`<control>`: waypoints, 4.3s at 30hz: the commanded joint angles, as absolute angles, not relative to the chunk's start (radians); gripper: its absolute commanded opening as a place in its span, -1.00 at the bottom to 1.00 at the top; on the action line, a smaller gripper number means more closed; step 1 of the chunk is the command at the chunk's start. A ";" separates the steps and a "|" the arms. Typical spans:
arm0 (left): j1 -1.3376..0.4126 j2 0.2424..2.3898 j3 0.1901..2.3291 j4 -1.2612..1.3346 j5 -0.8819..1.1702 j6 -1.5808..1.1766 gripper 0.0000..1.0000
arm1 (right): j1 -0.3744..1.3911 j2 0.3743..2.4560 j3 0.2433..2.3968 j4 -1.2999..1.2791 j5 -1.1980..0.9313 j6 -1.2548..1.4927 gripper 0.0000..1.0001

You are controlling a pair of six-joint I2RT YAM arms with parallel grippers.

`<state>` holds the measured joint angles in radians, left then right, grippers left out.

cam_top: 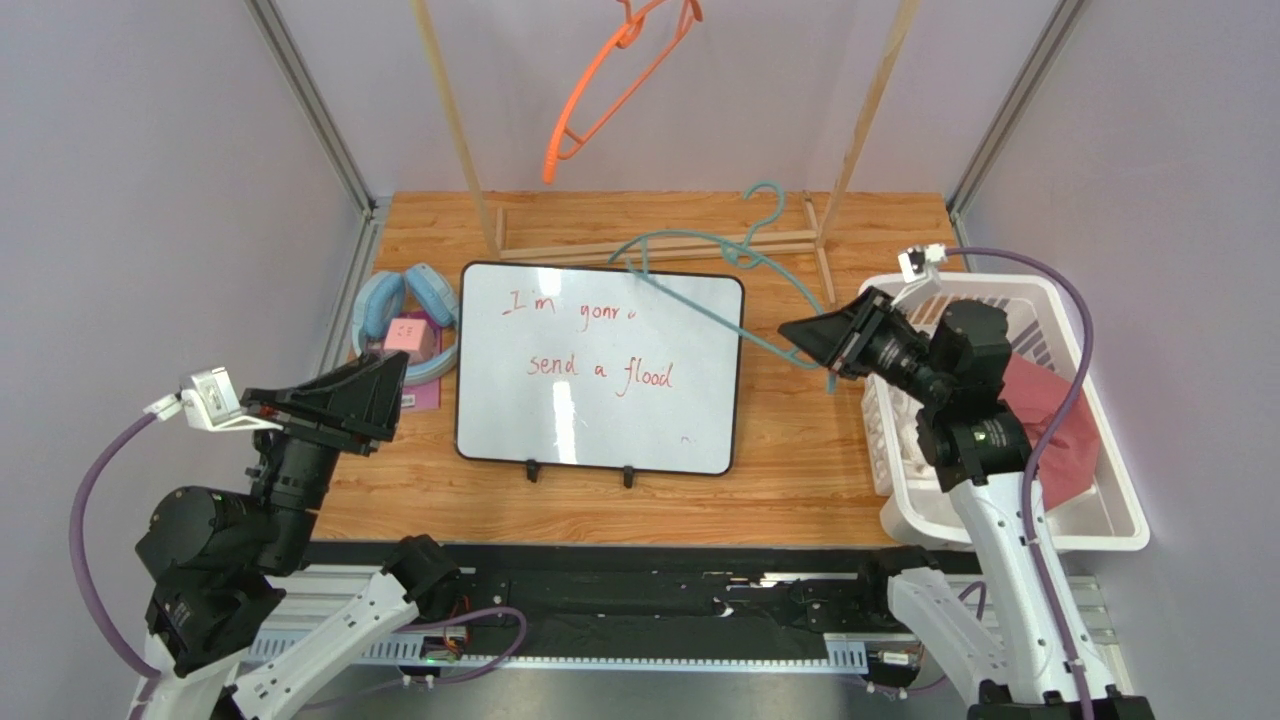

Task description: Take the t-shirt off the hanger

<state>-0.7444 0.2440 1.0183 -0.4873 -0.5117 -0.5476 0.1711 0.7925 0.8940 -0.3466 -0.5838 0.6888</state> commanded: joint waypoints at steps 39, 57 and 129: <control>-0.746 0.282 0.851 -0.498 -0.272 -0.758 0.23 | -0.071 1.362 1.494 0.236 -0.403 1.051 -1.00; -0.746 0.282 0.838 -0.494 -0.273 -0.778 0.23 | -0.071 1.462 1.505 0.327 -0.408 1.167 -1.00; -0.746 -0.098 -0.028 0.034 0.433 -0.957 0.30 | 0.841 -0.070 -0.084 0.028 0.175 0.917 1.00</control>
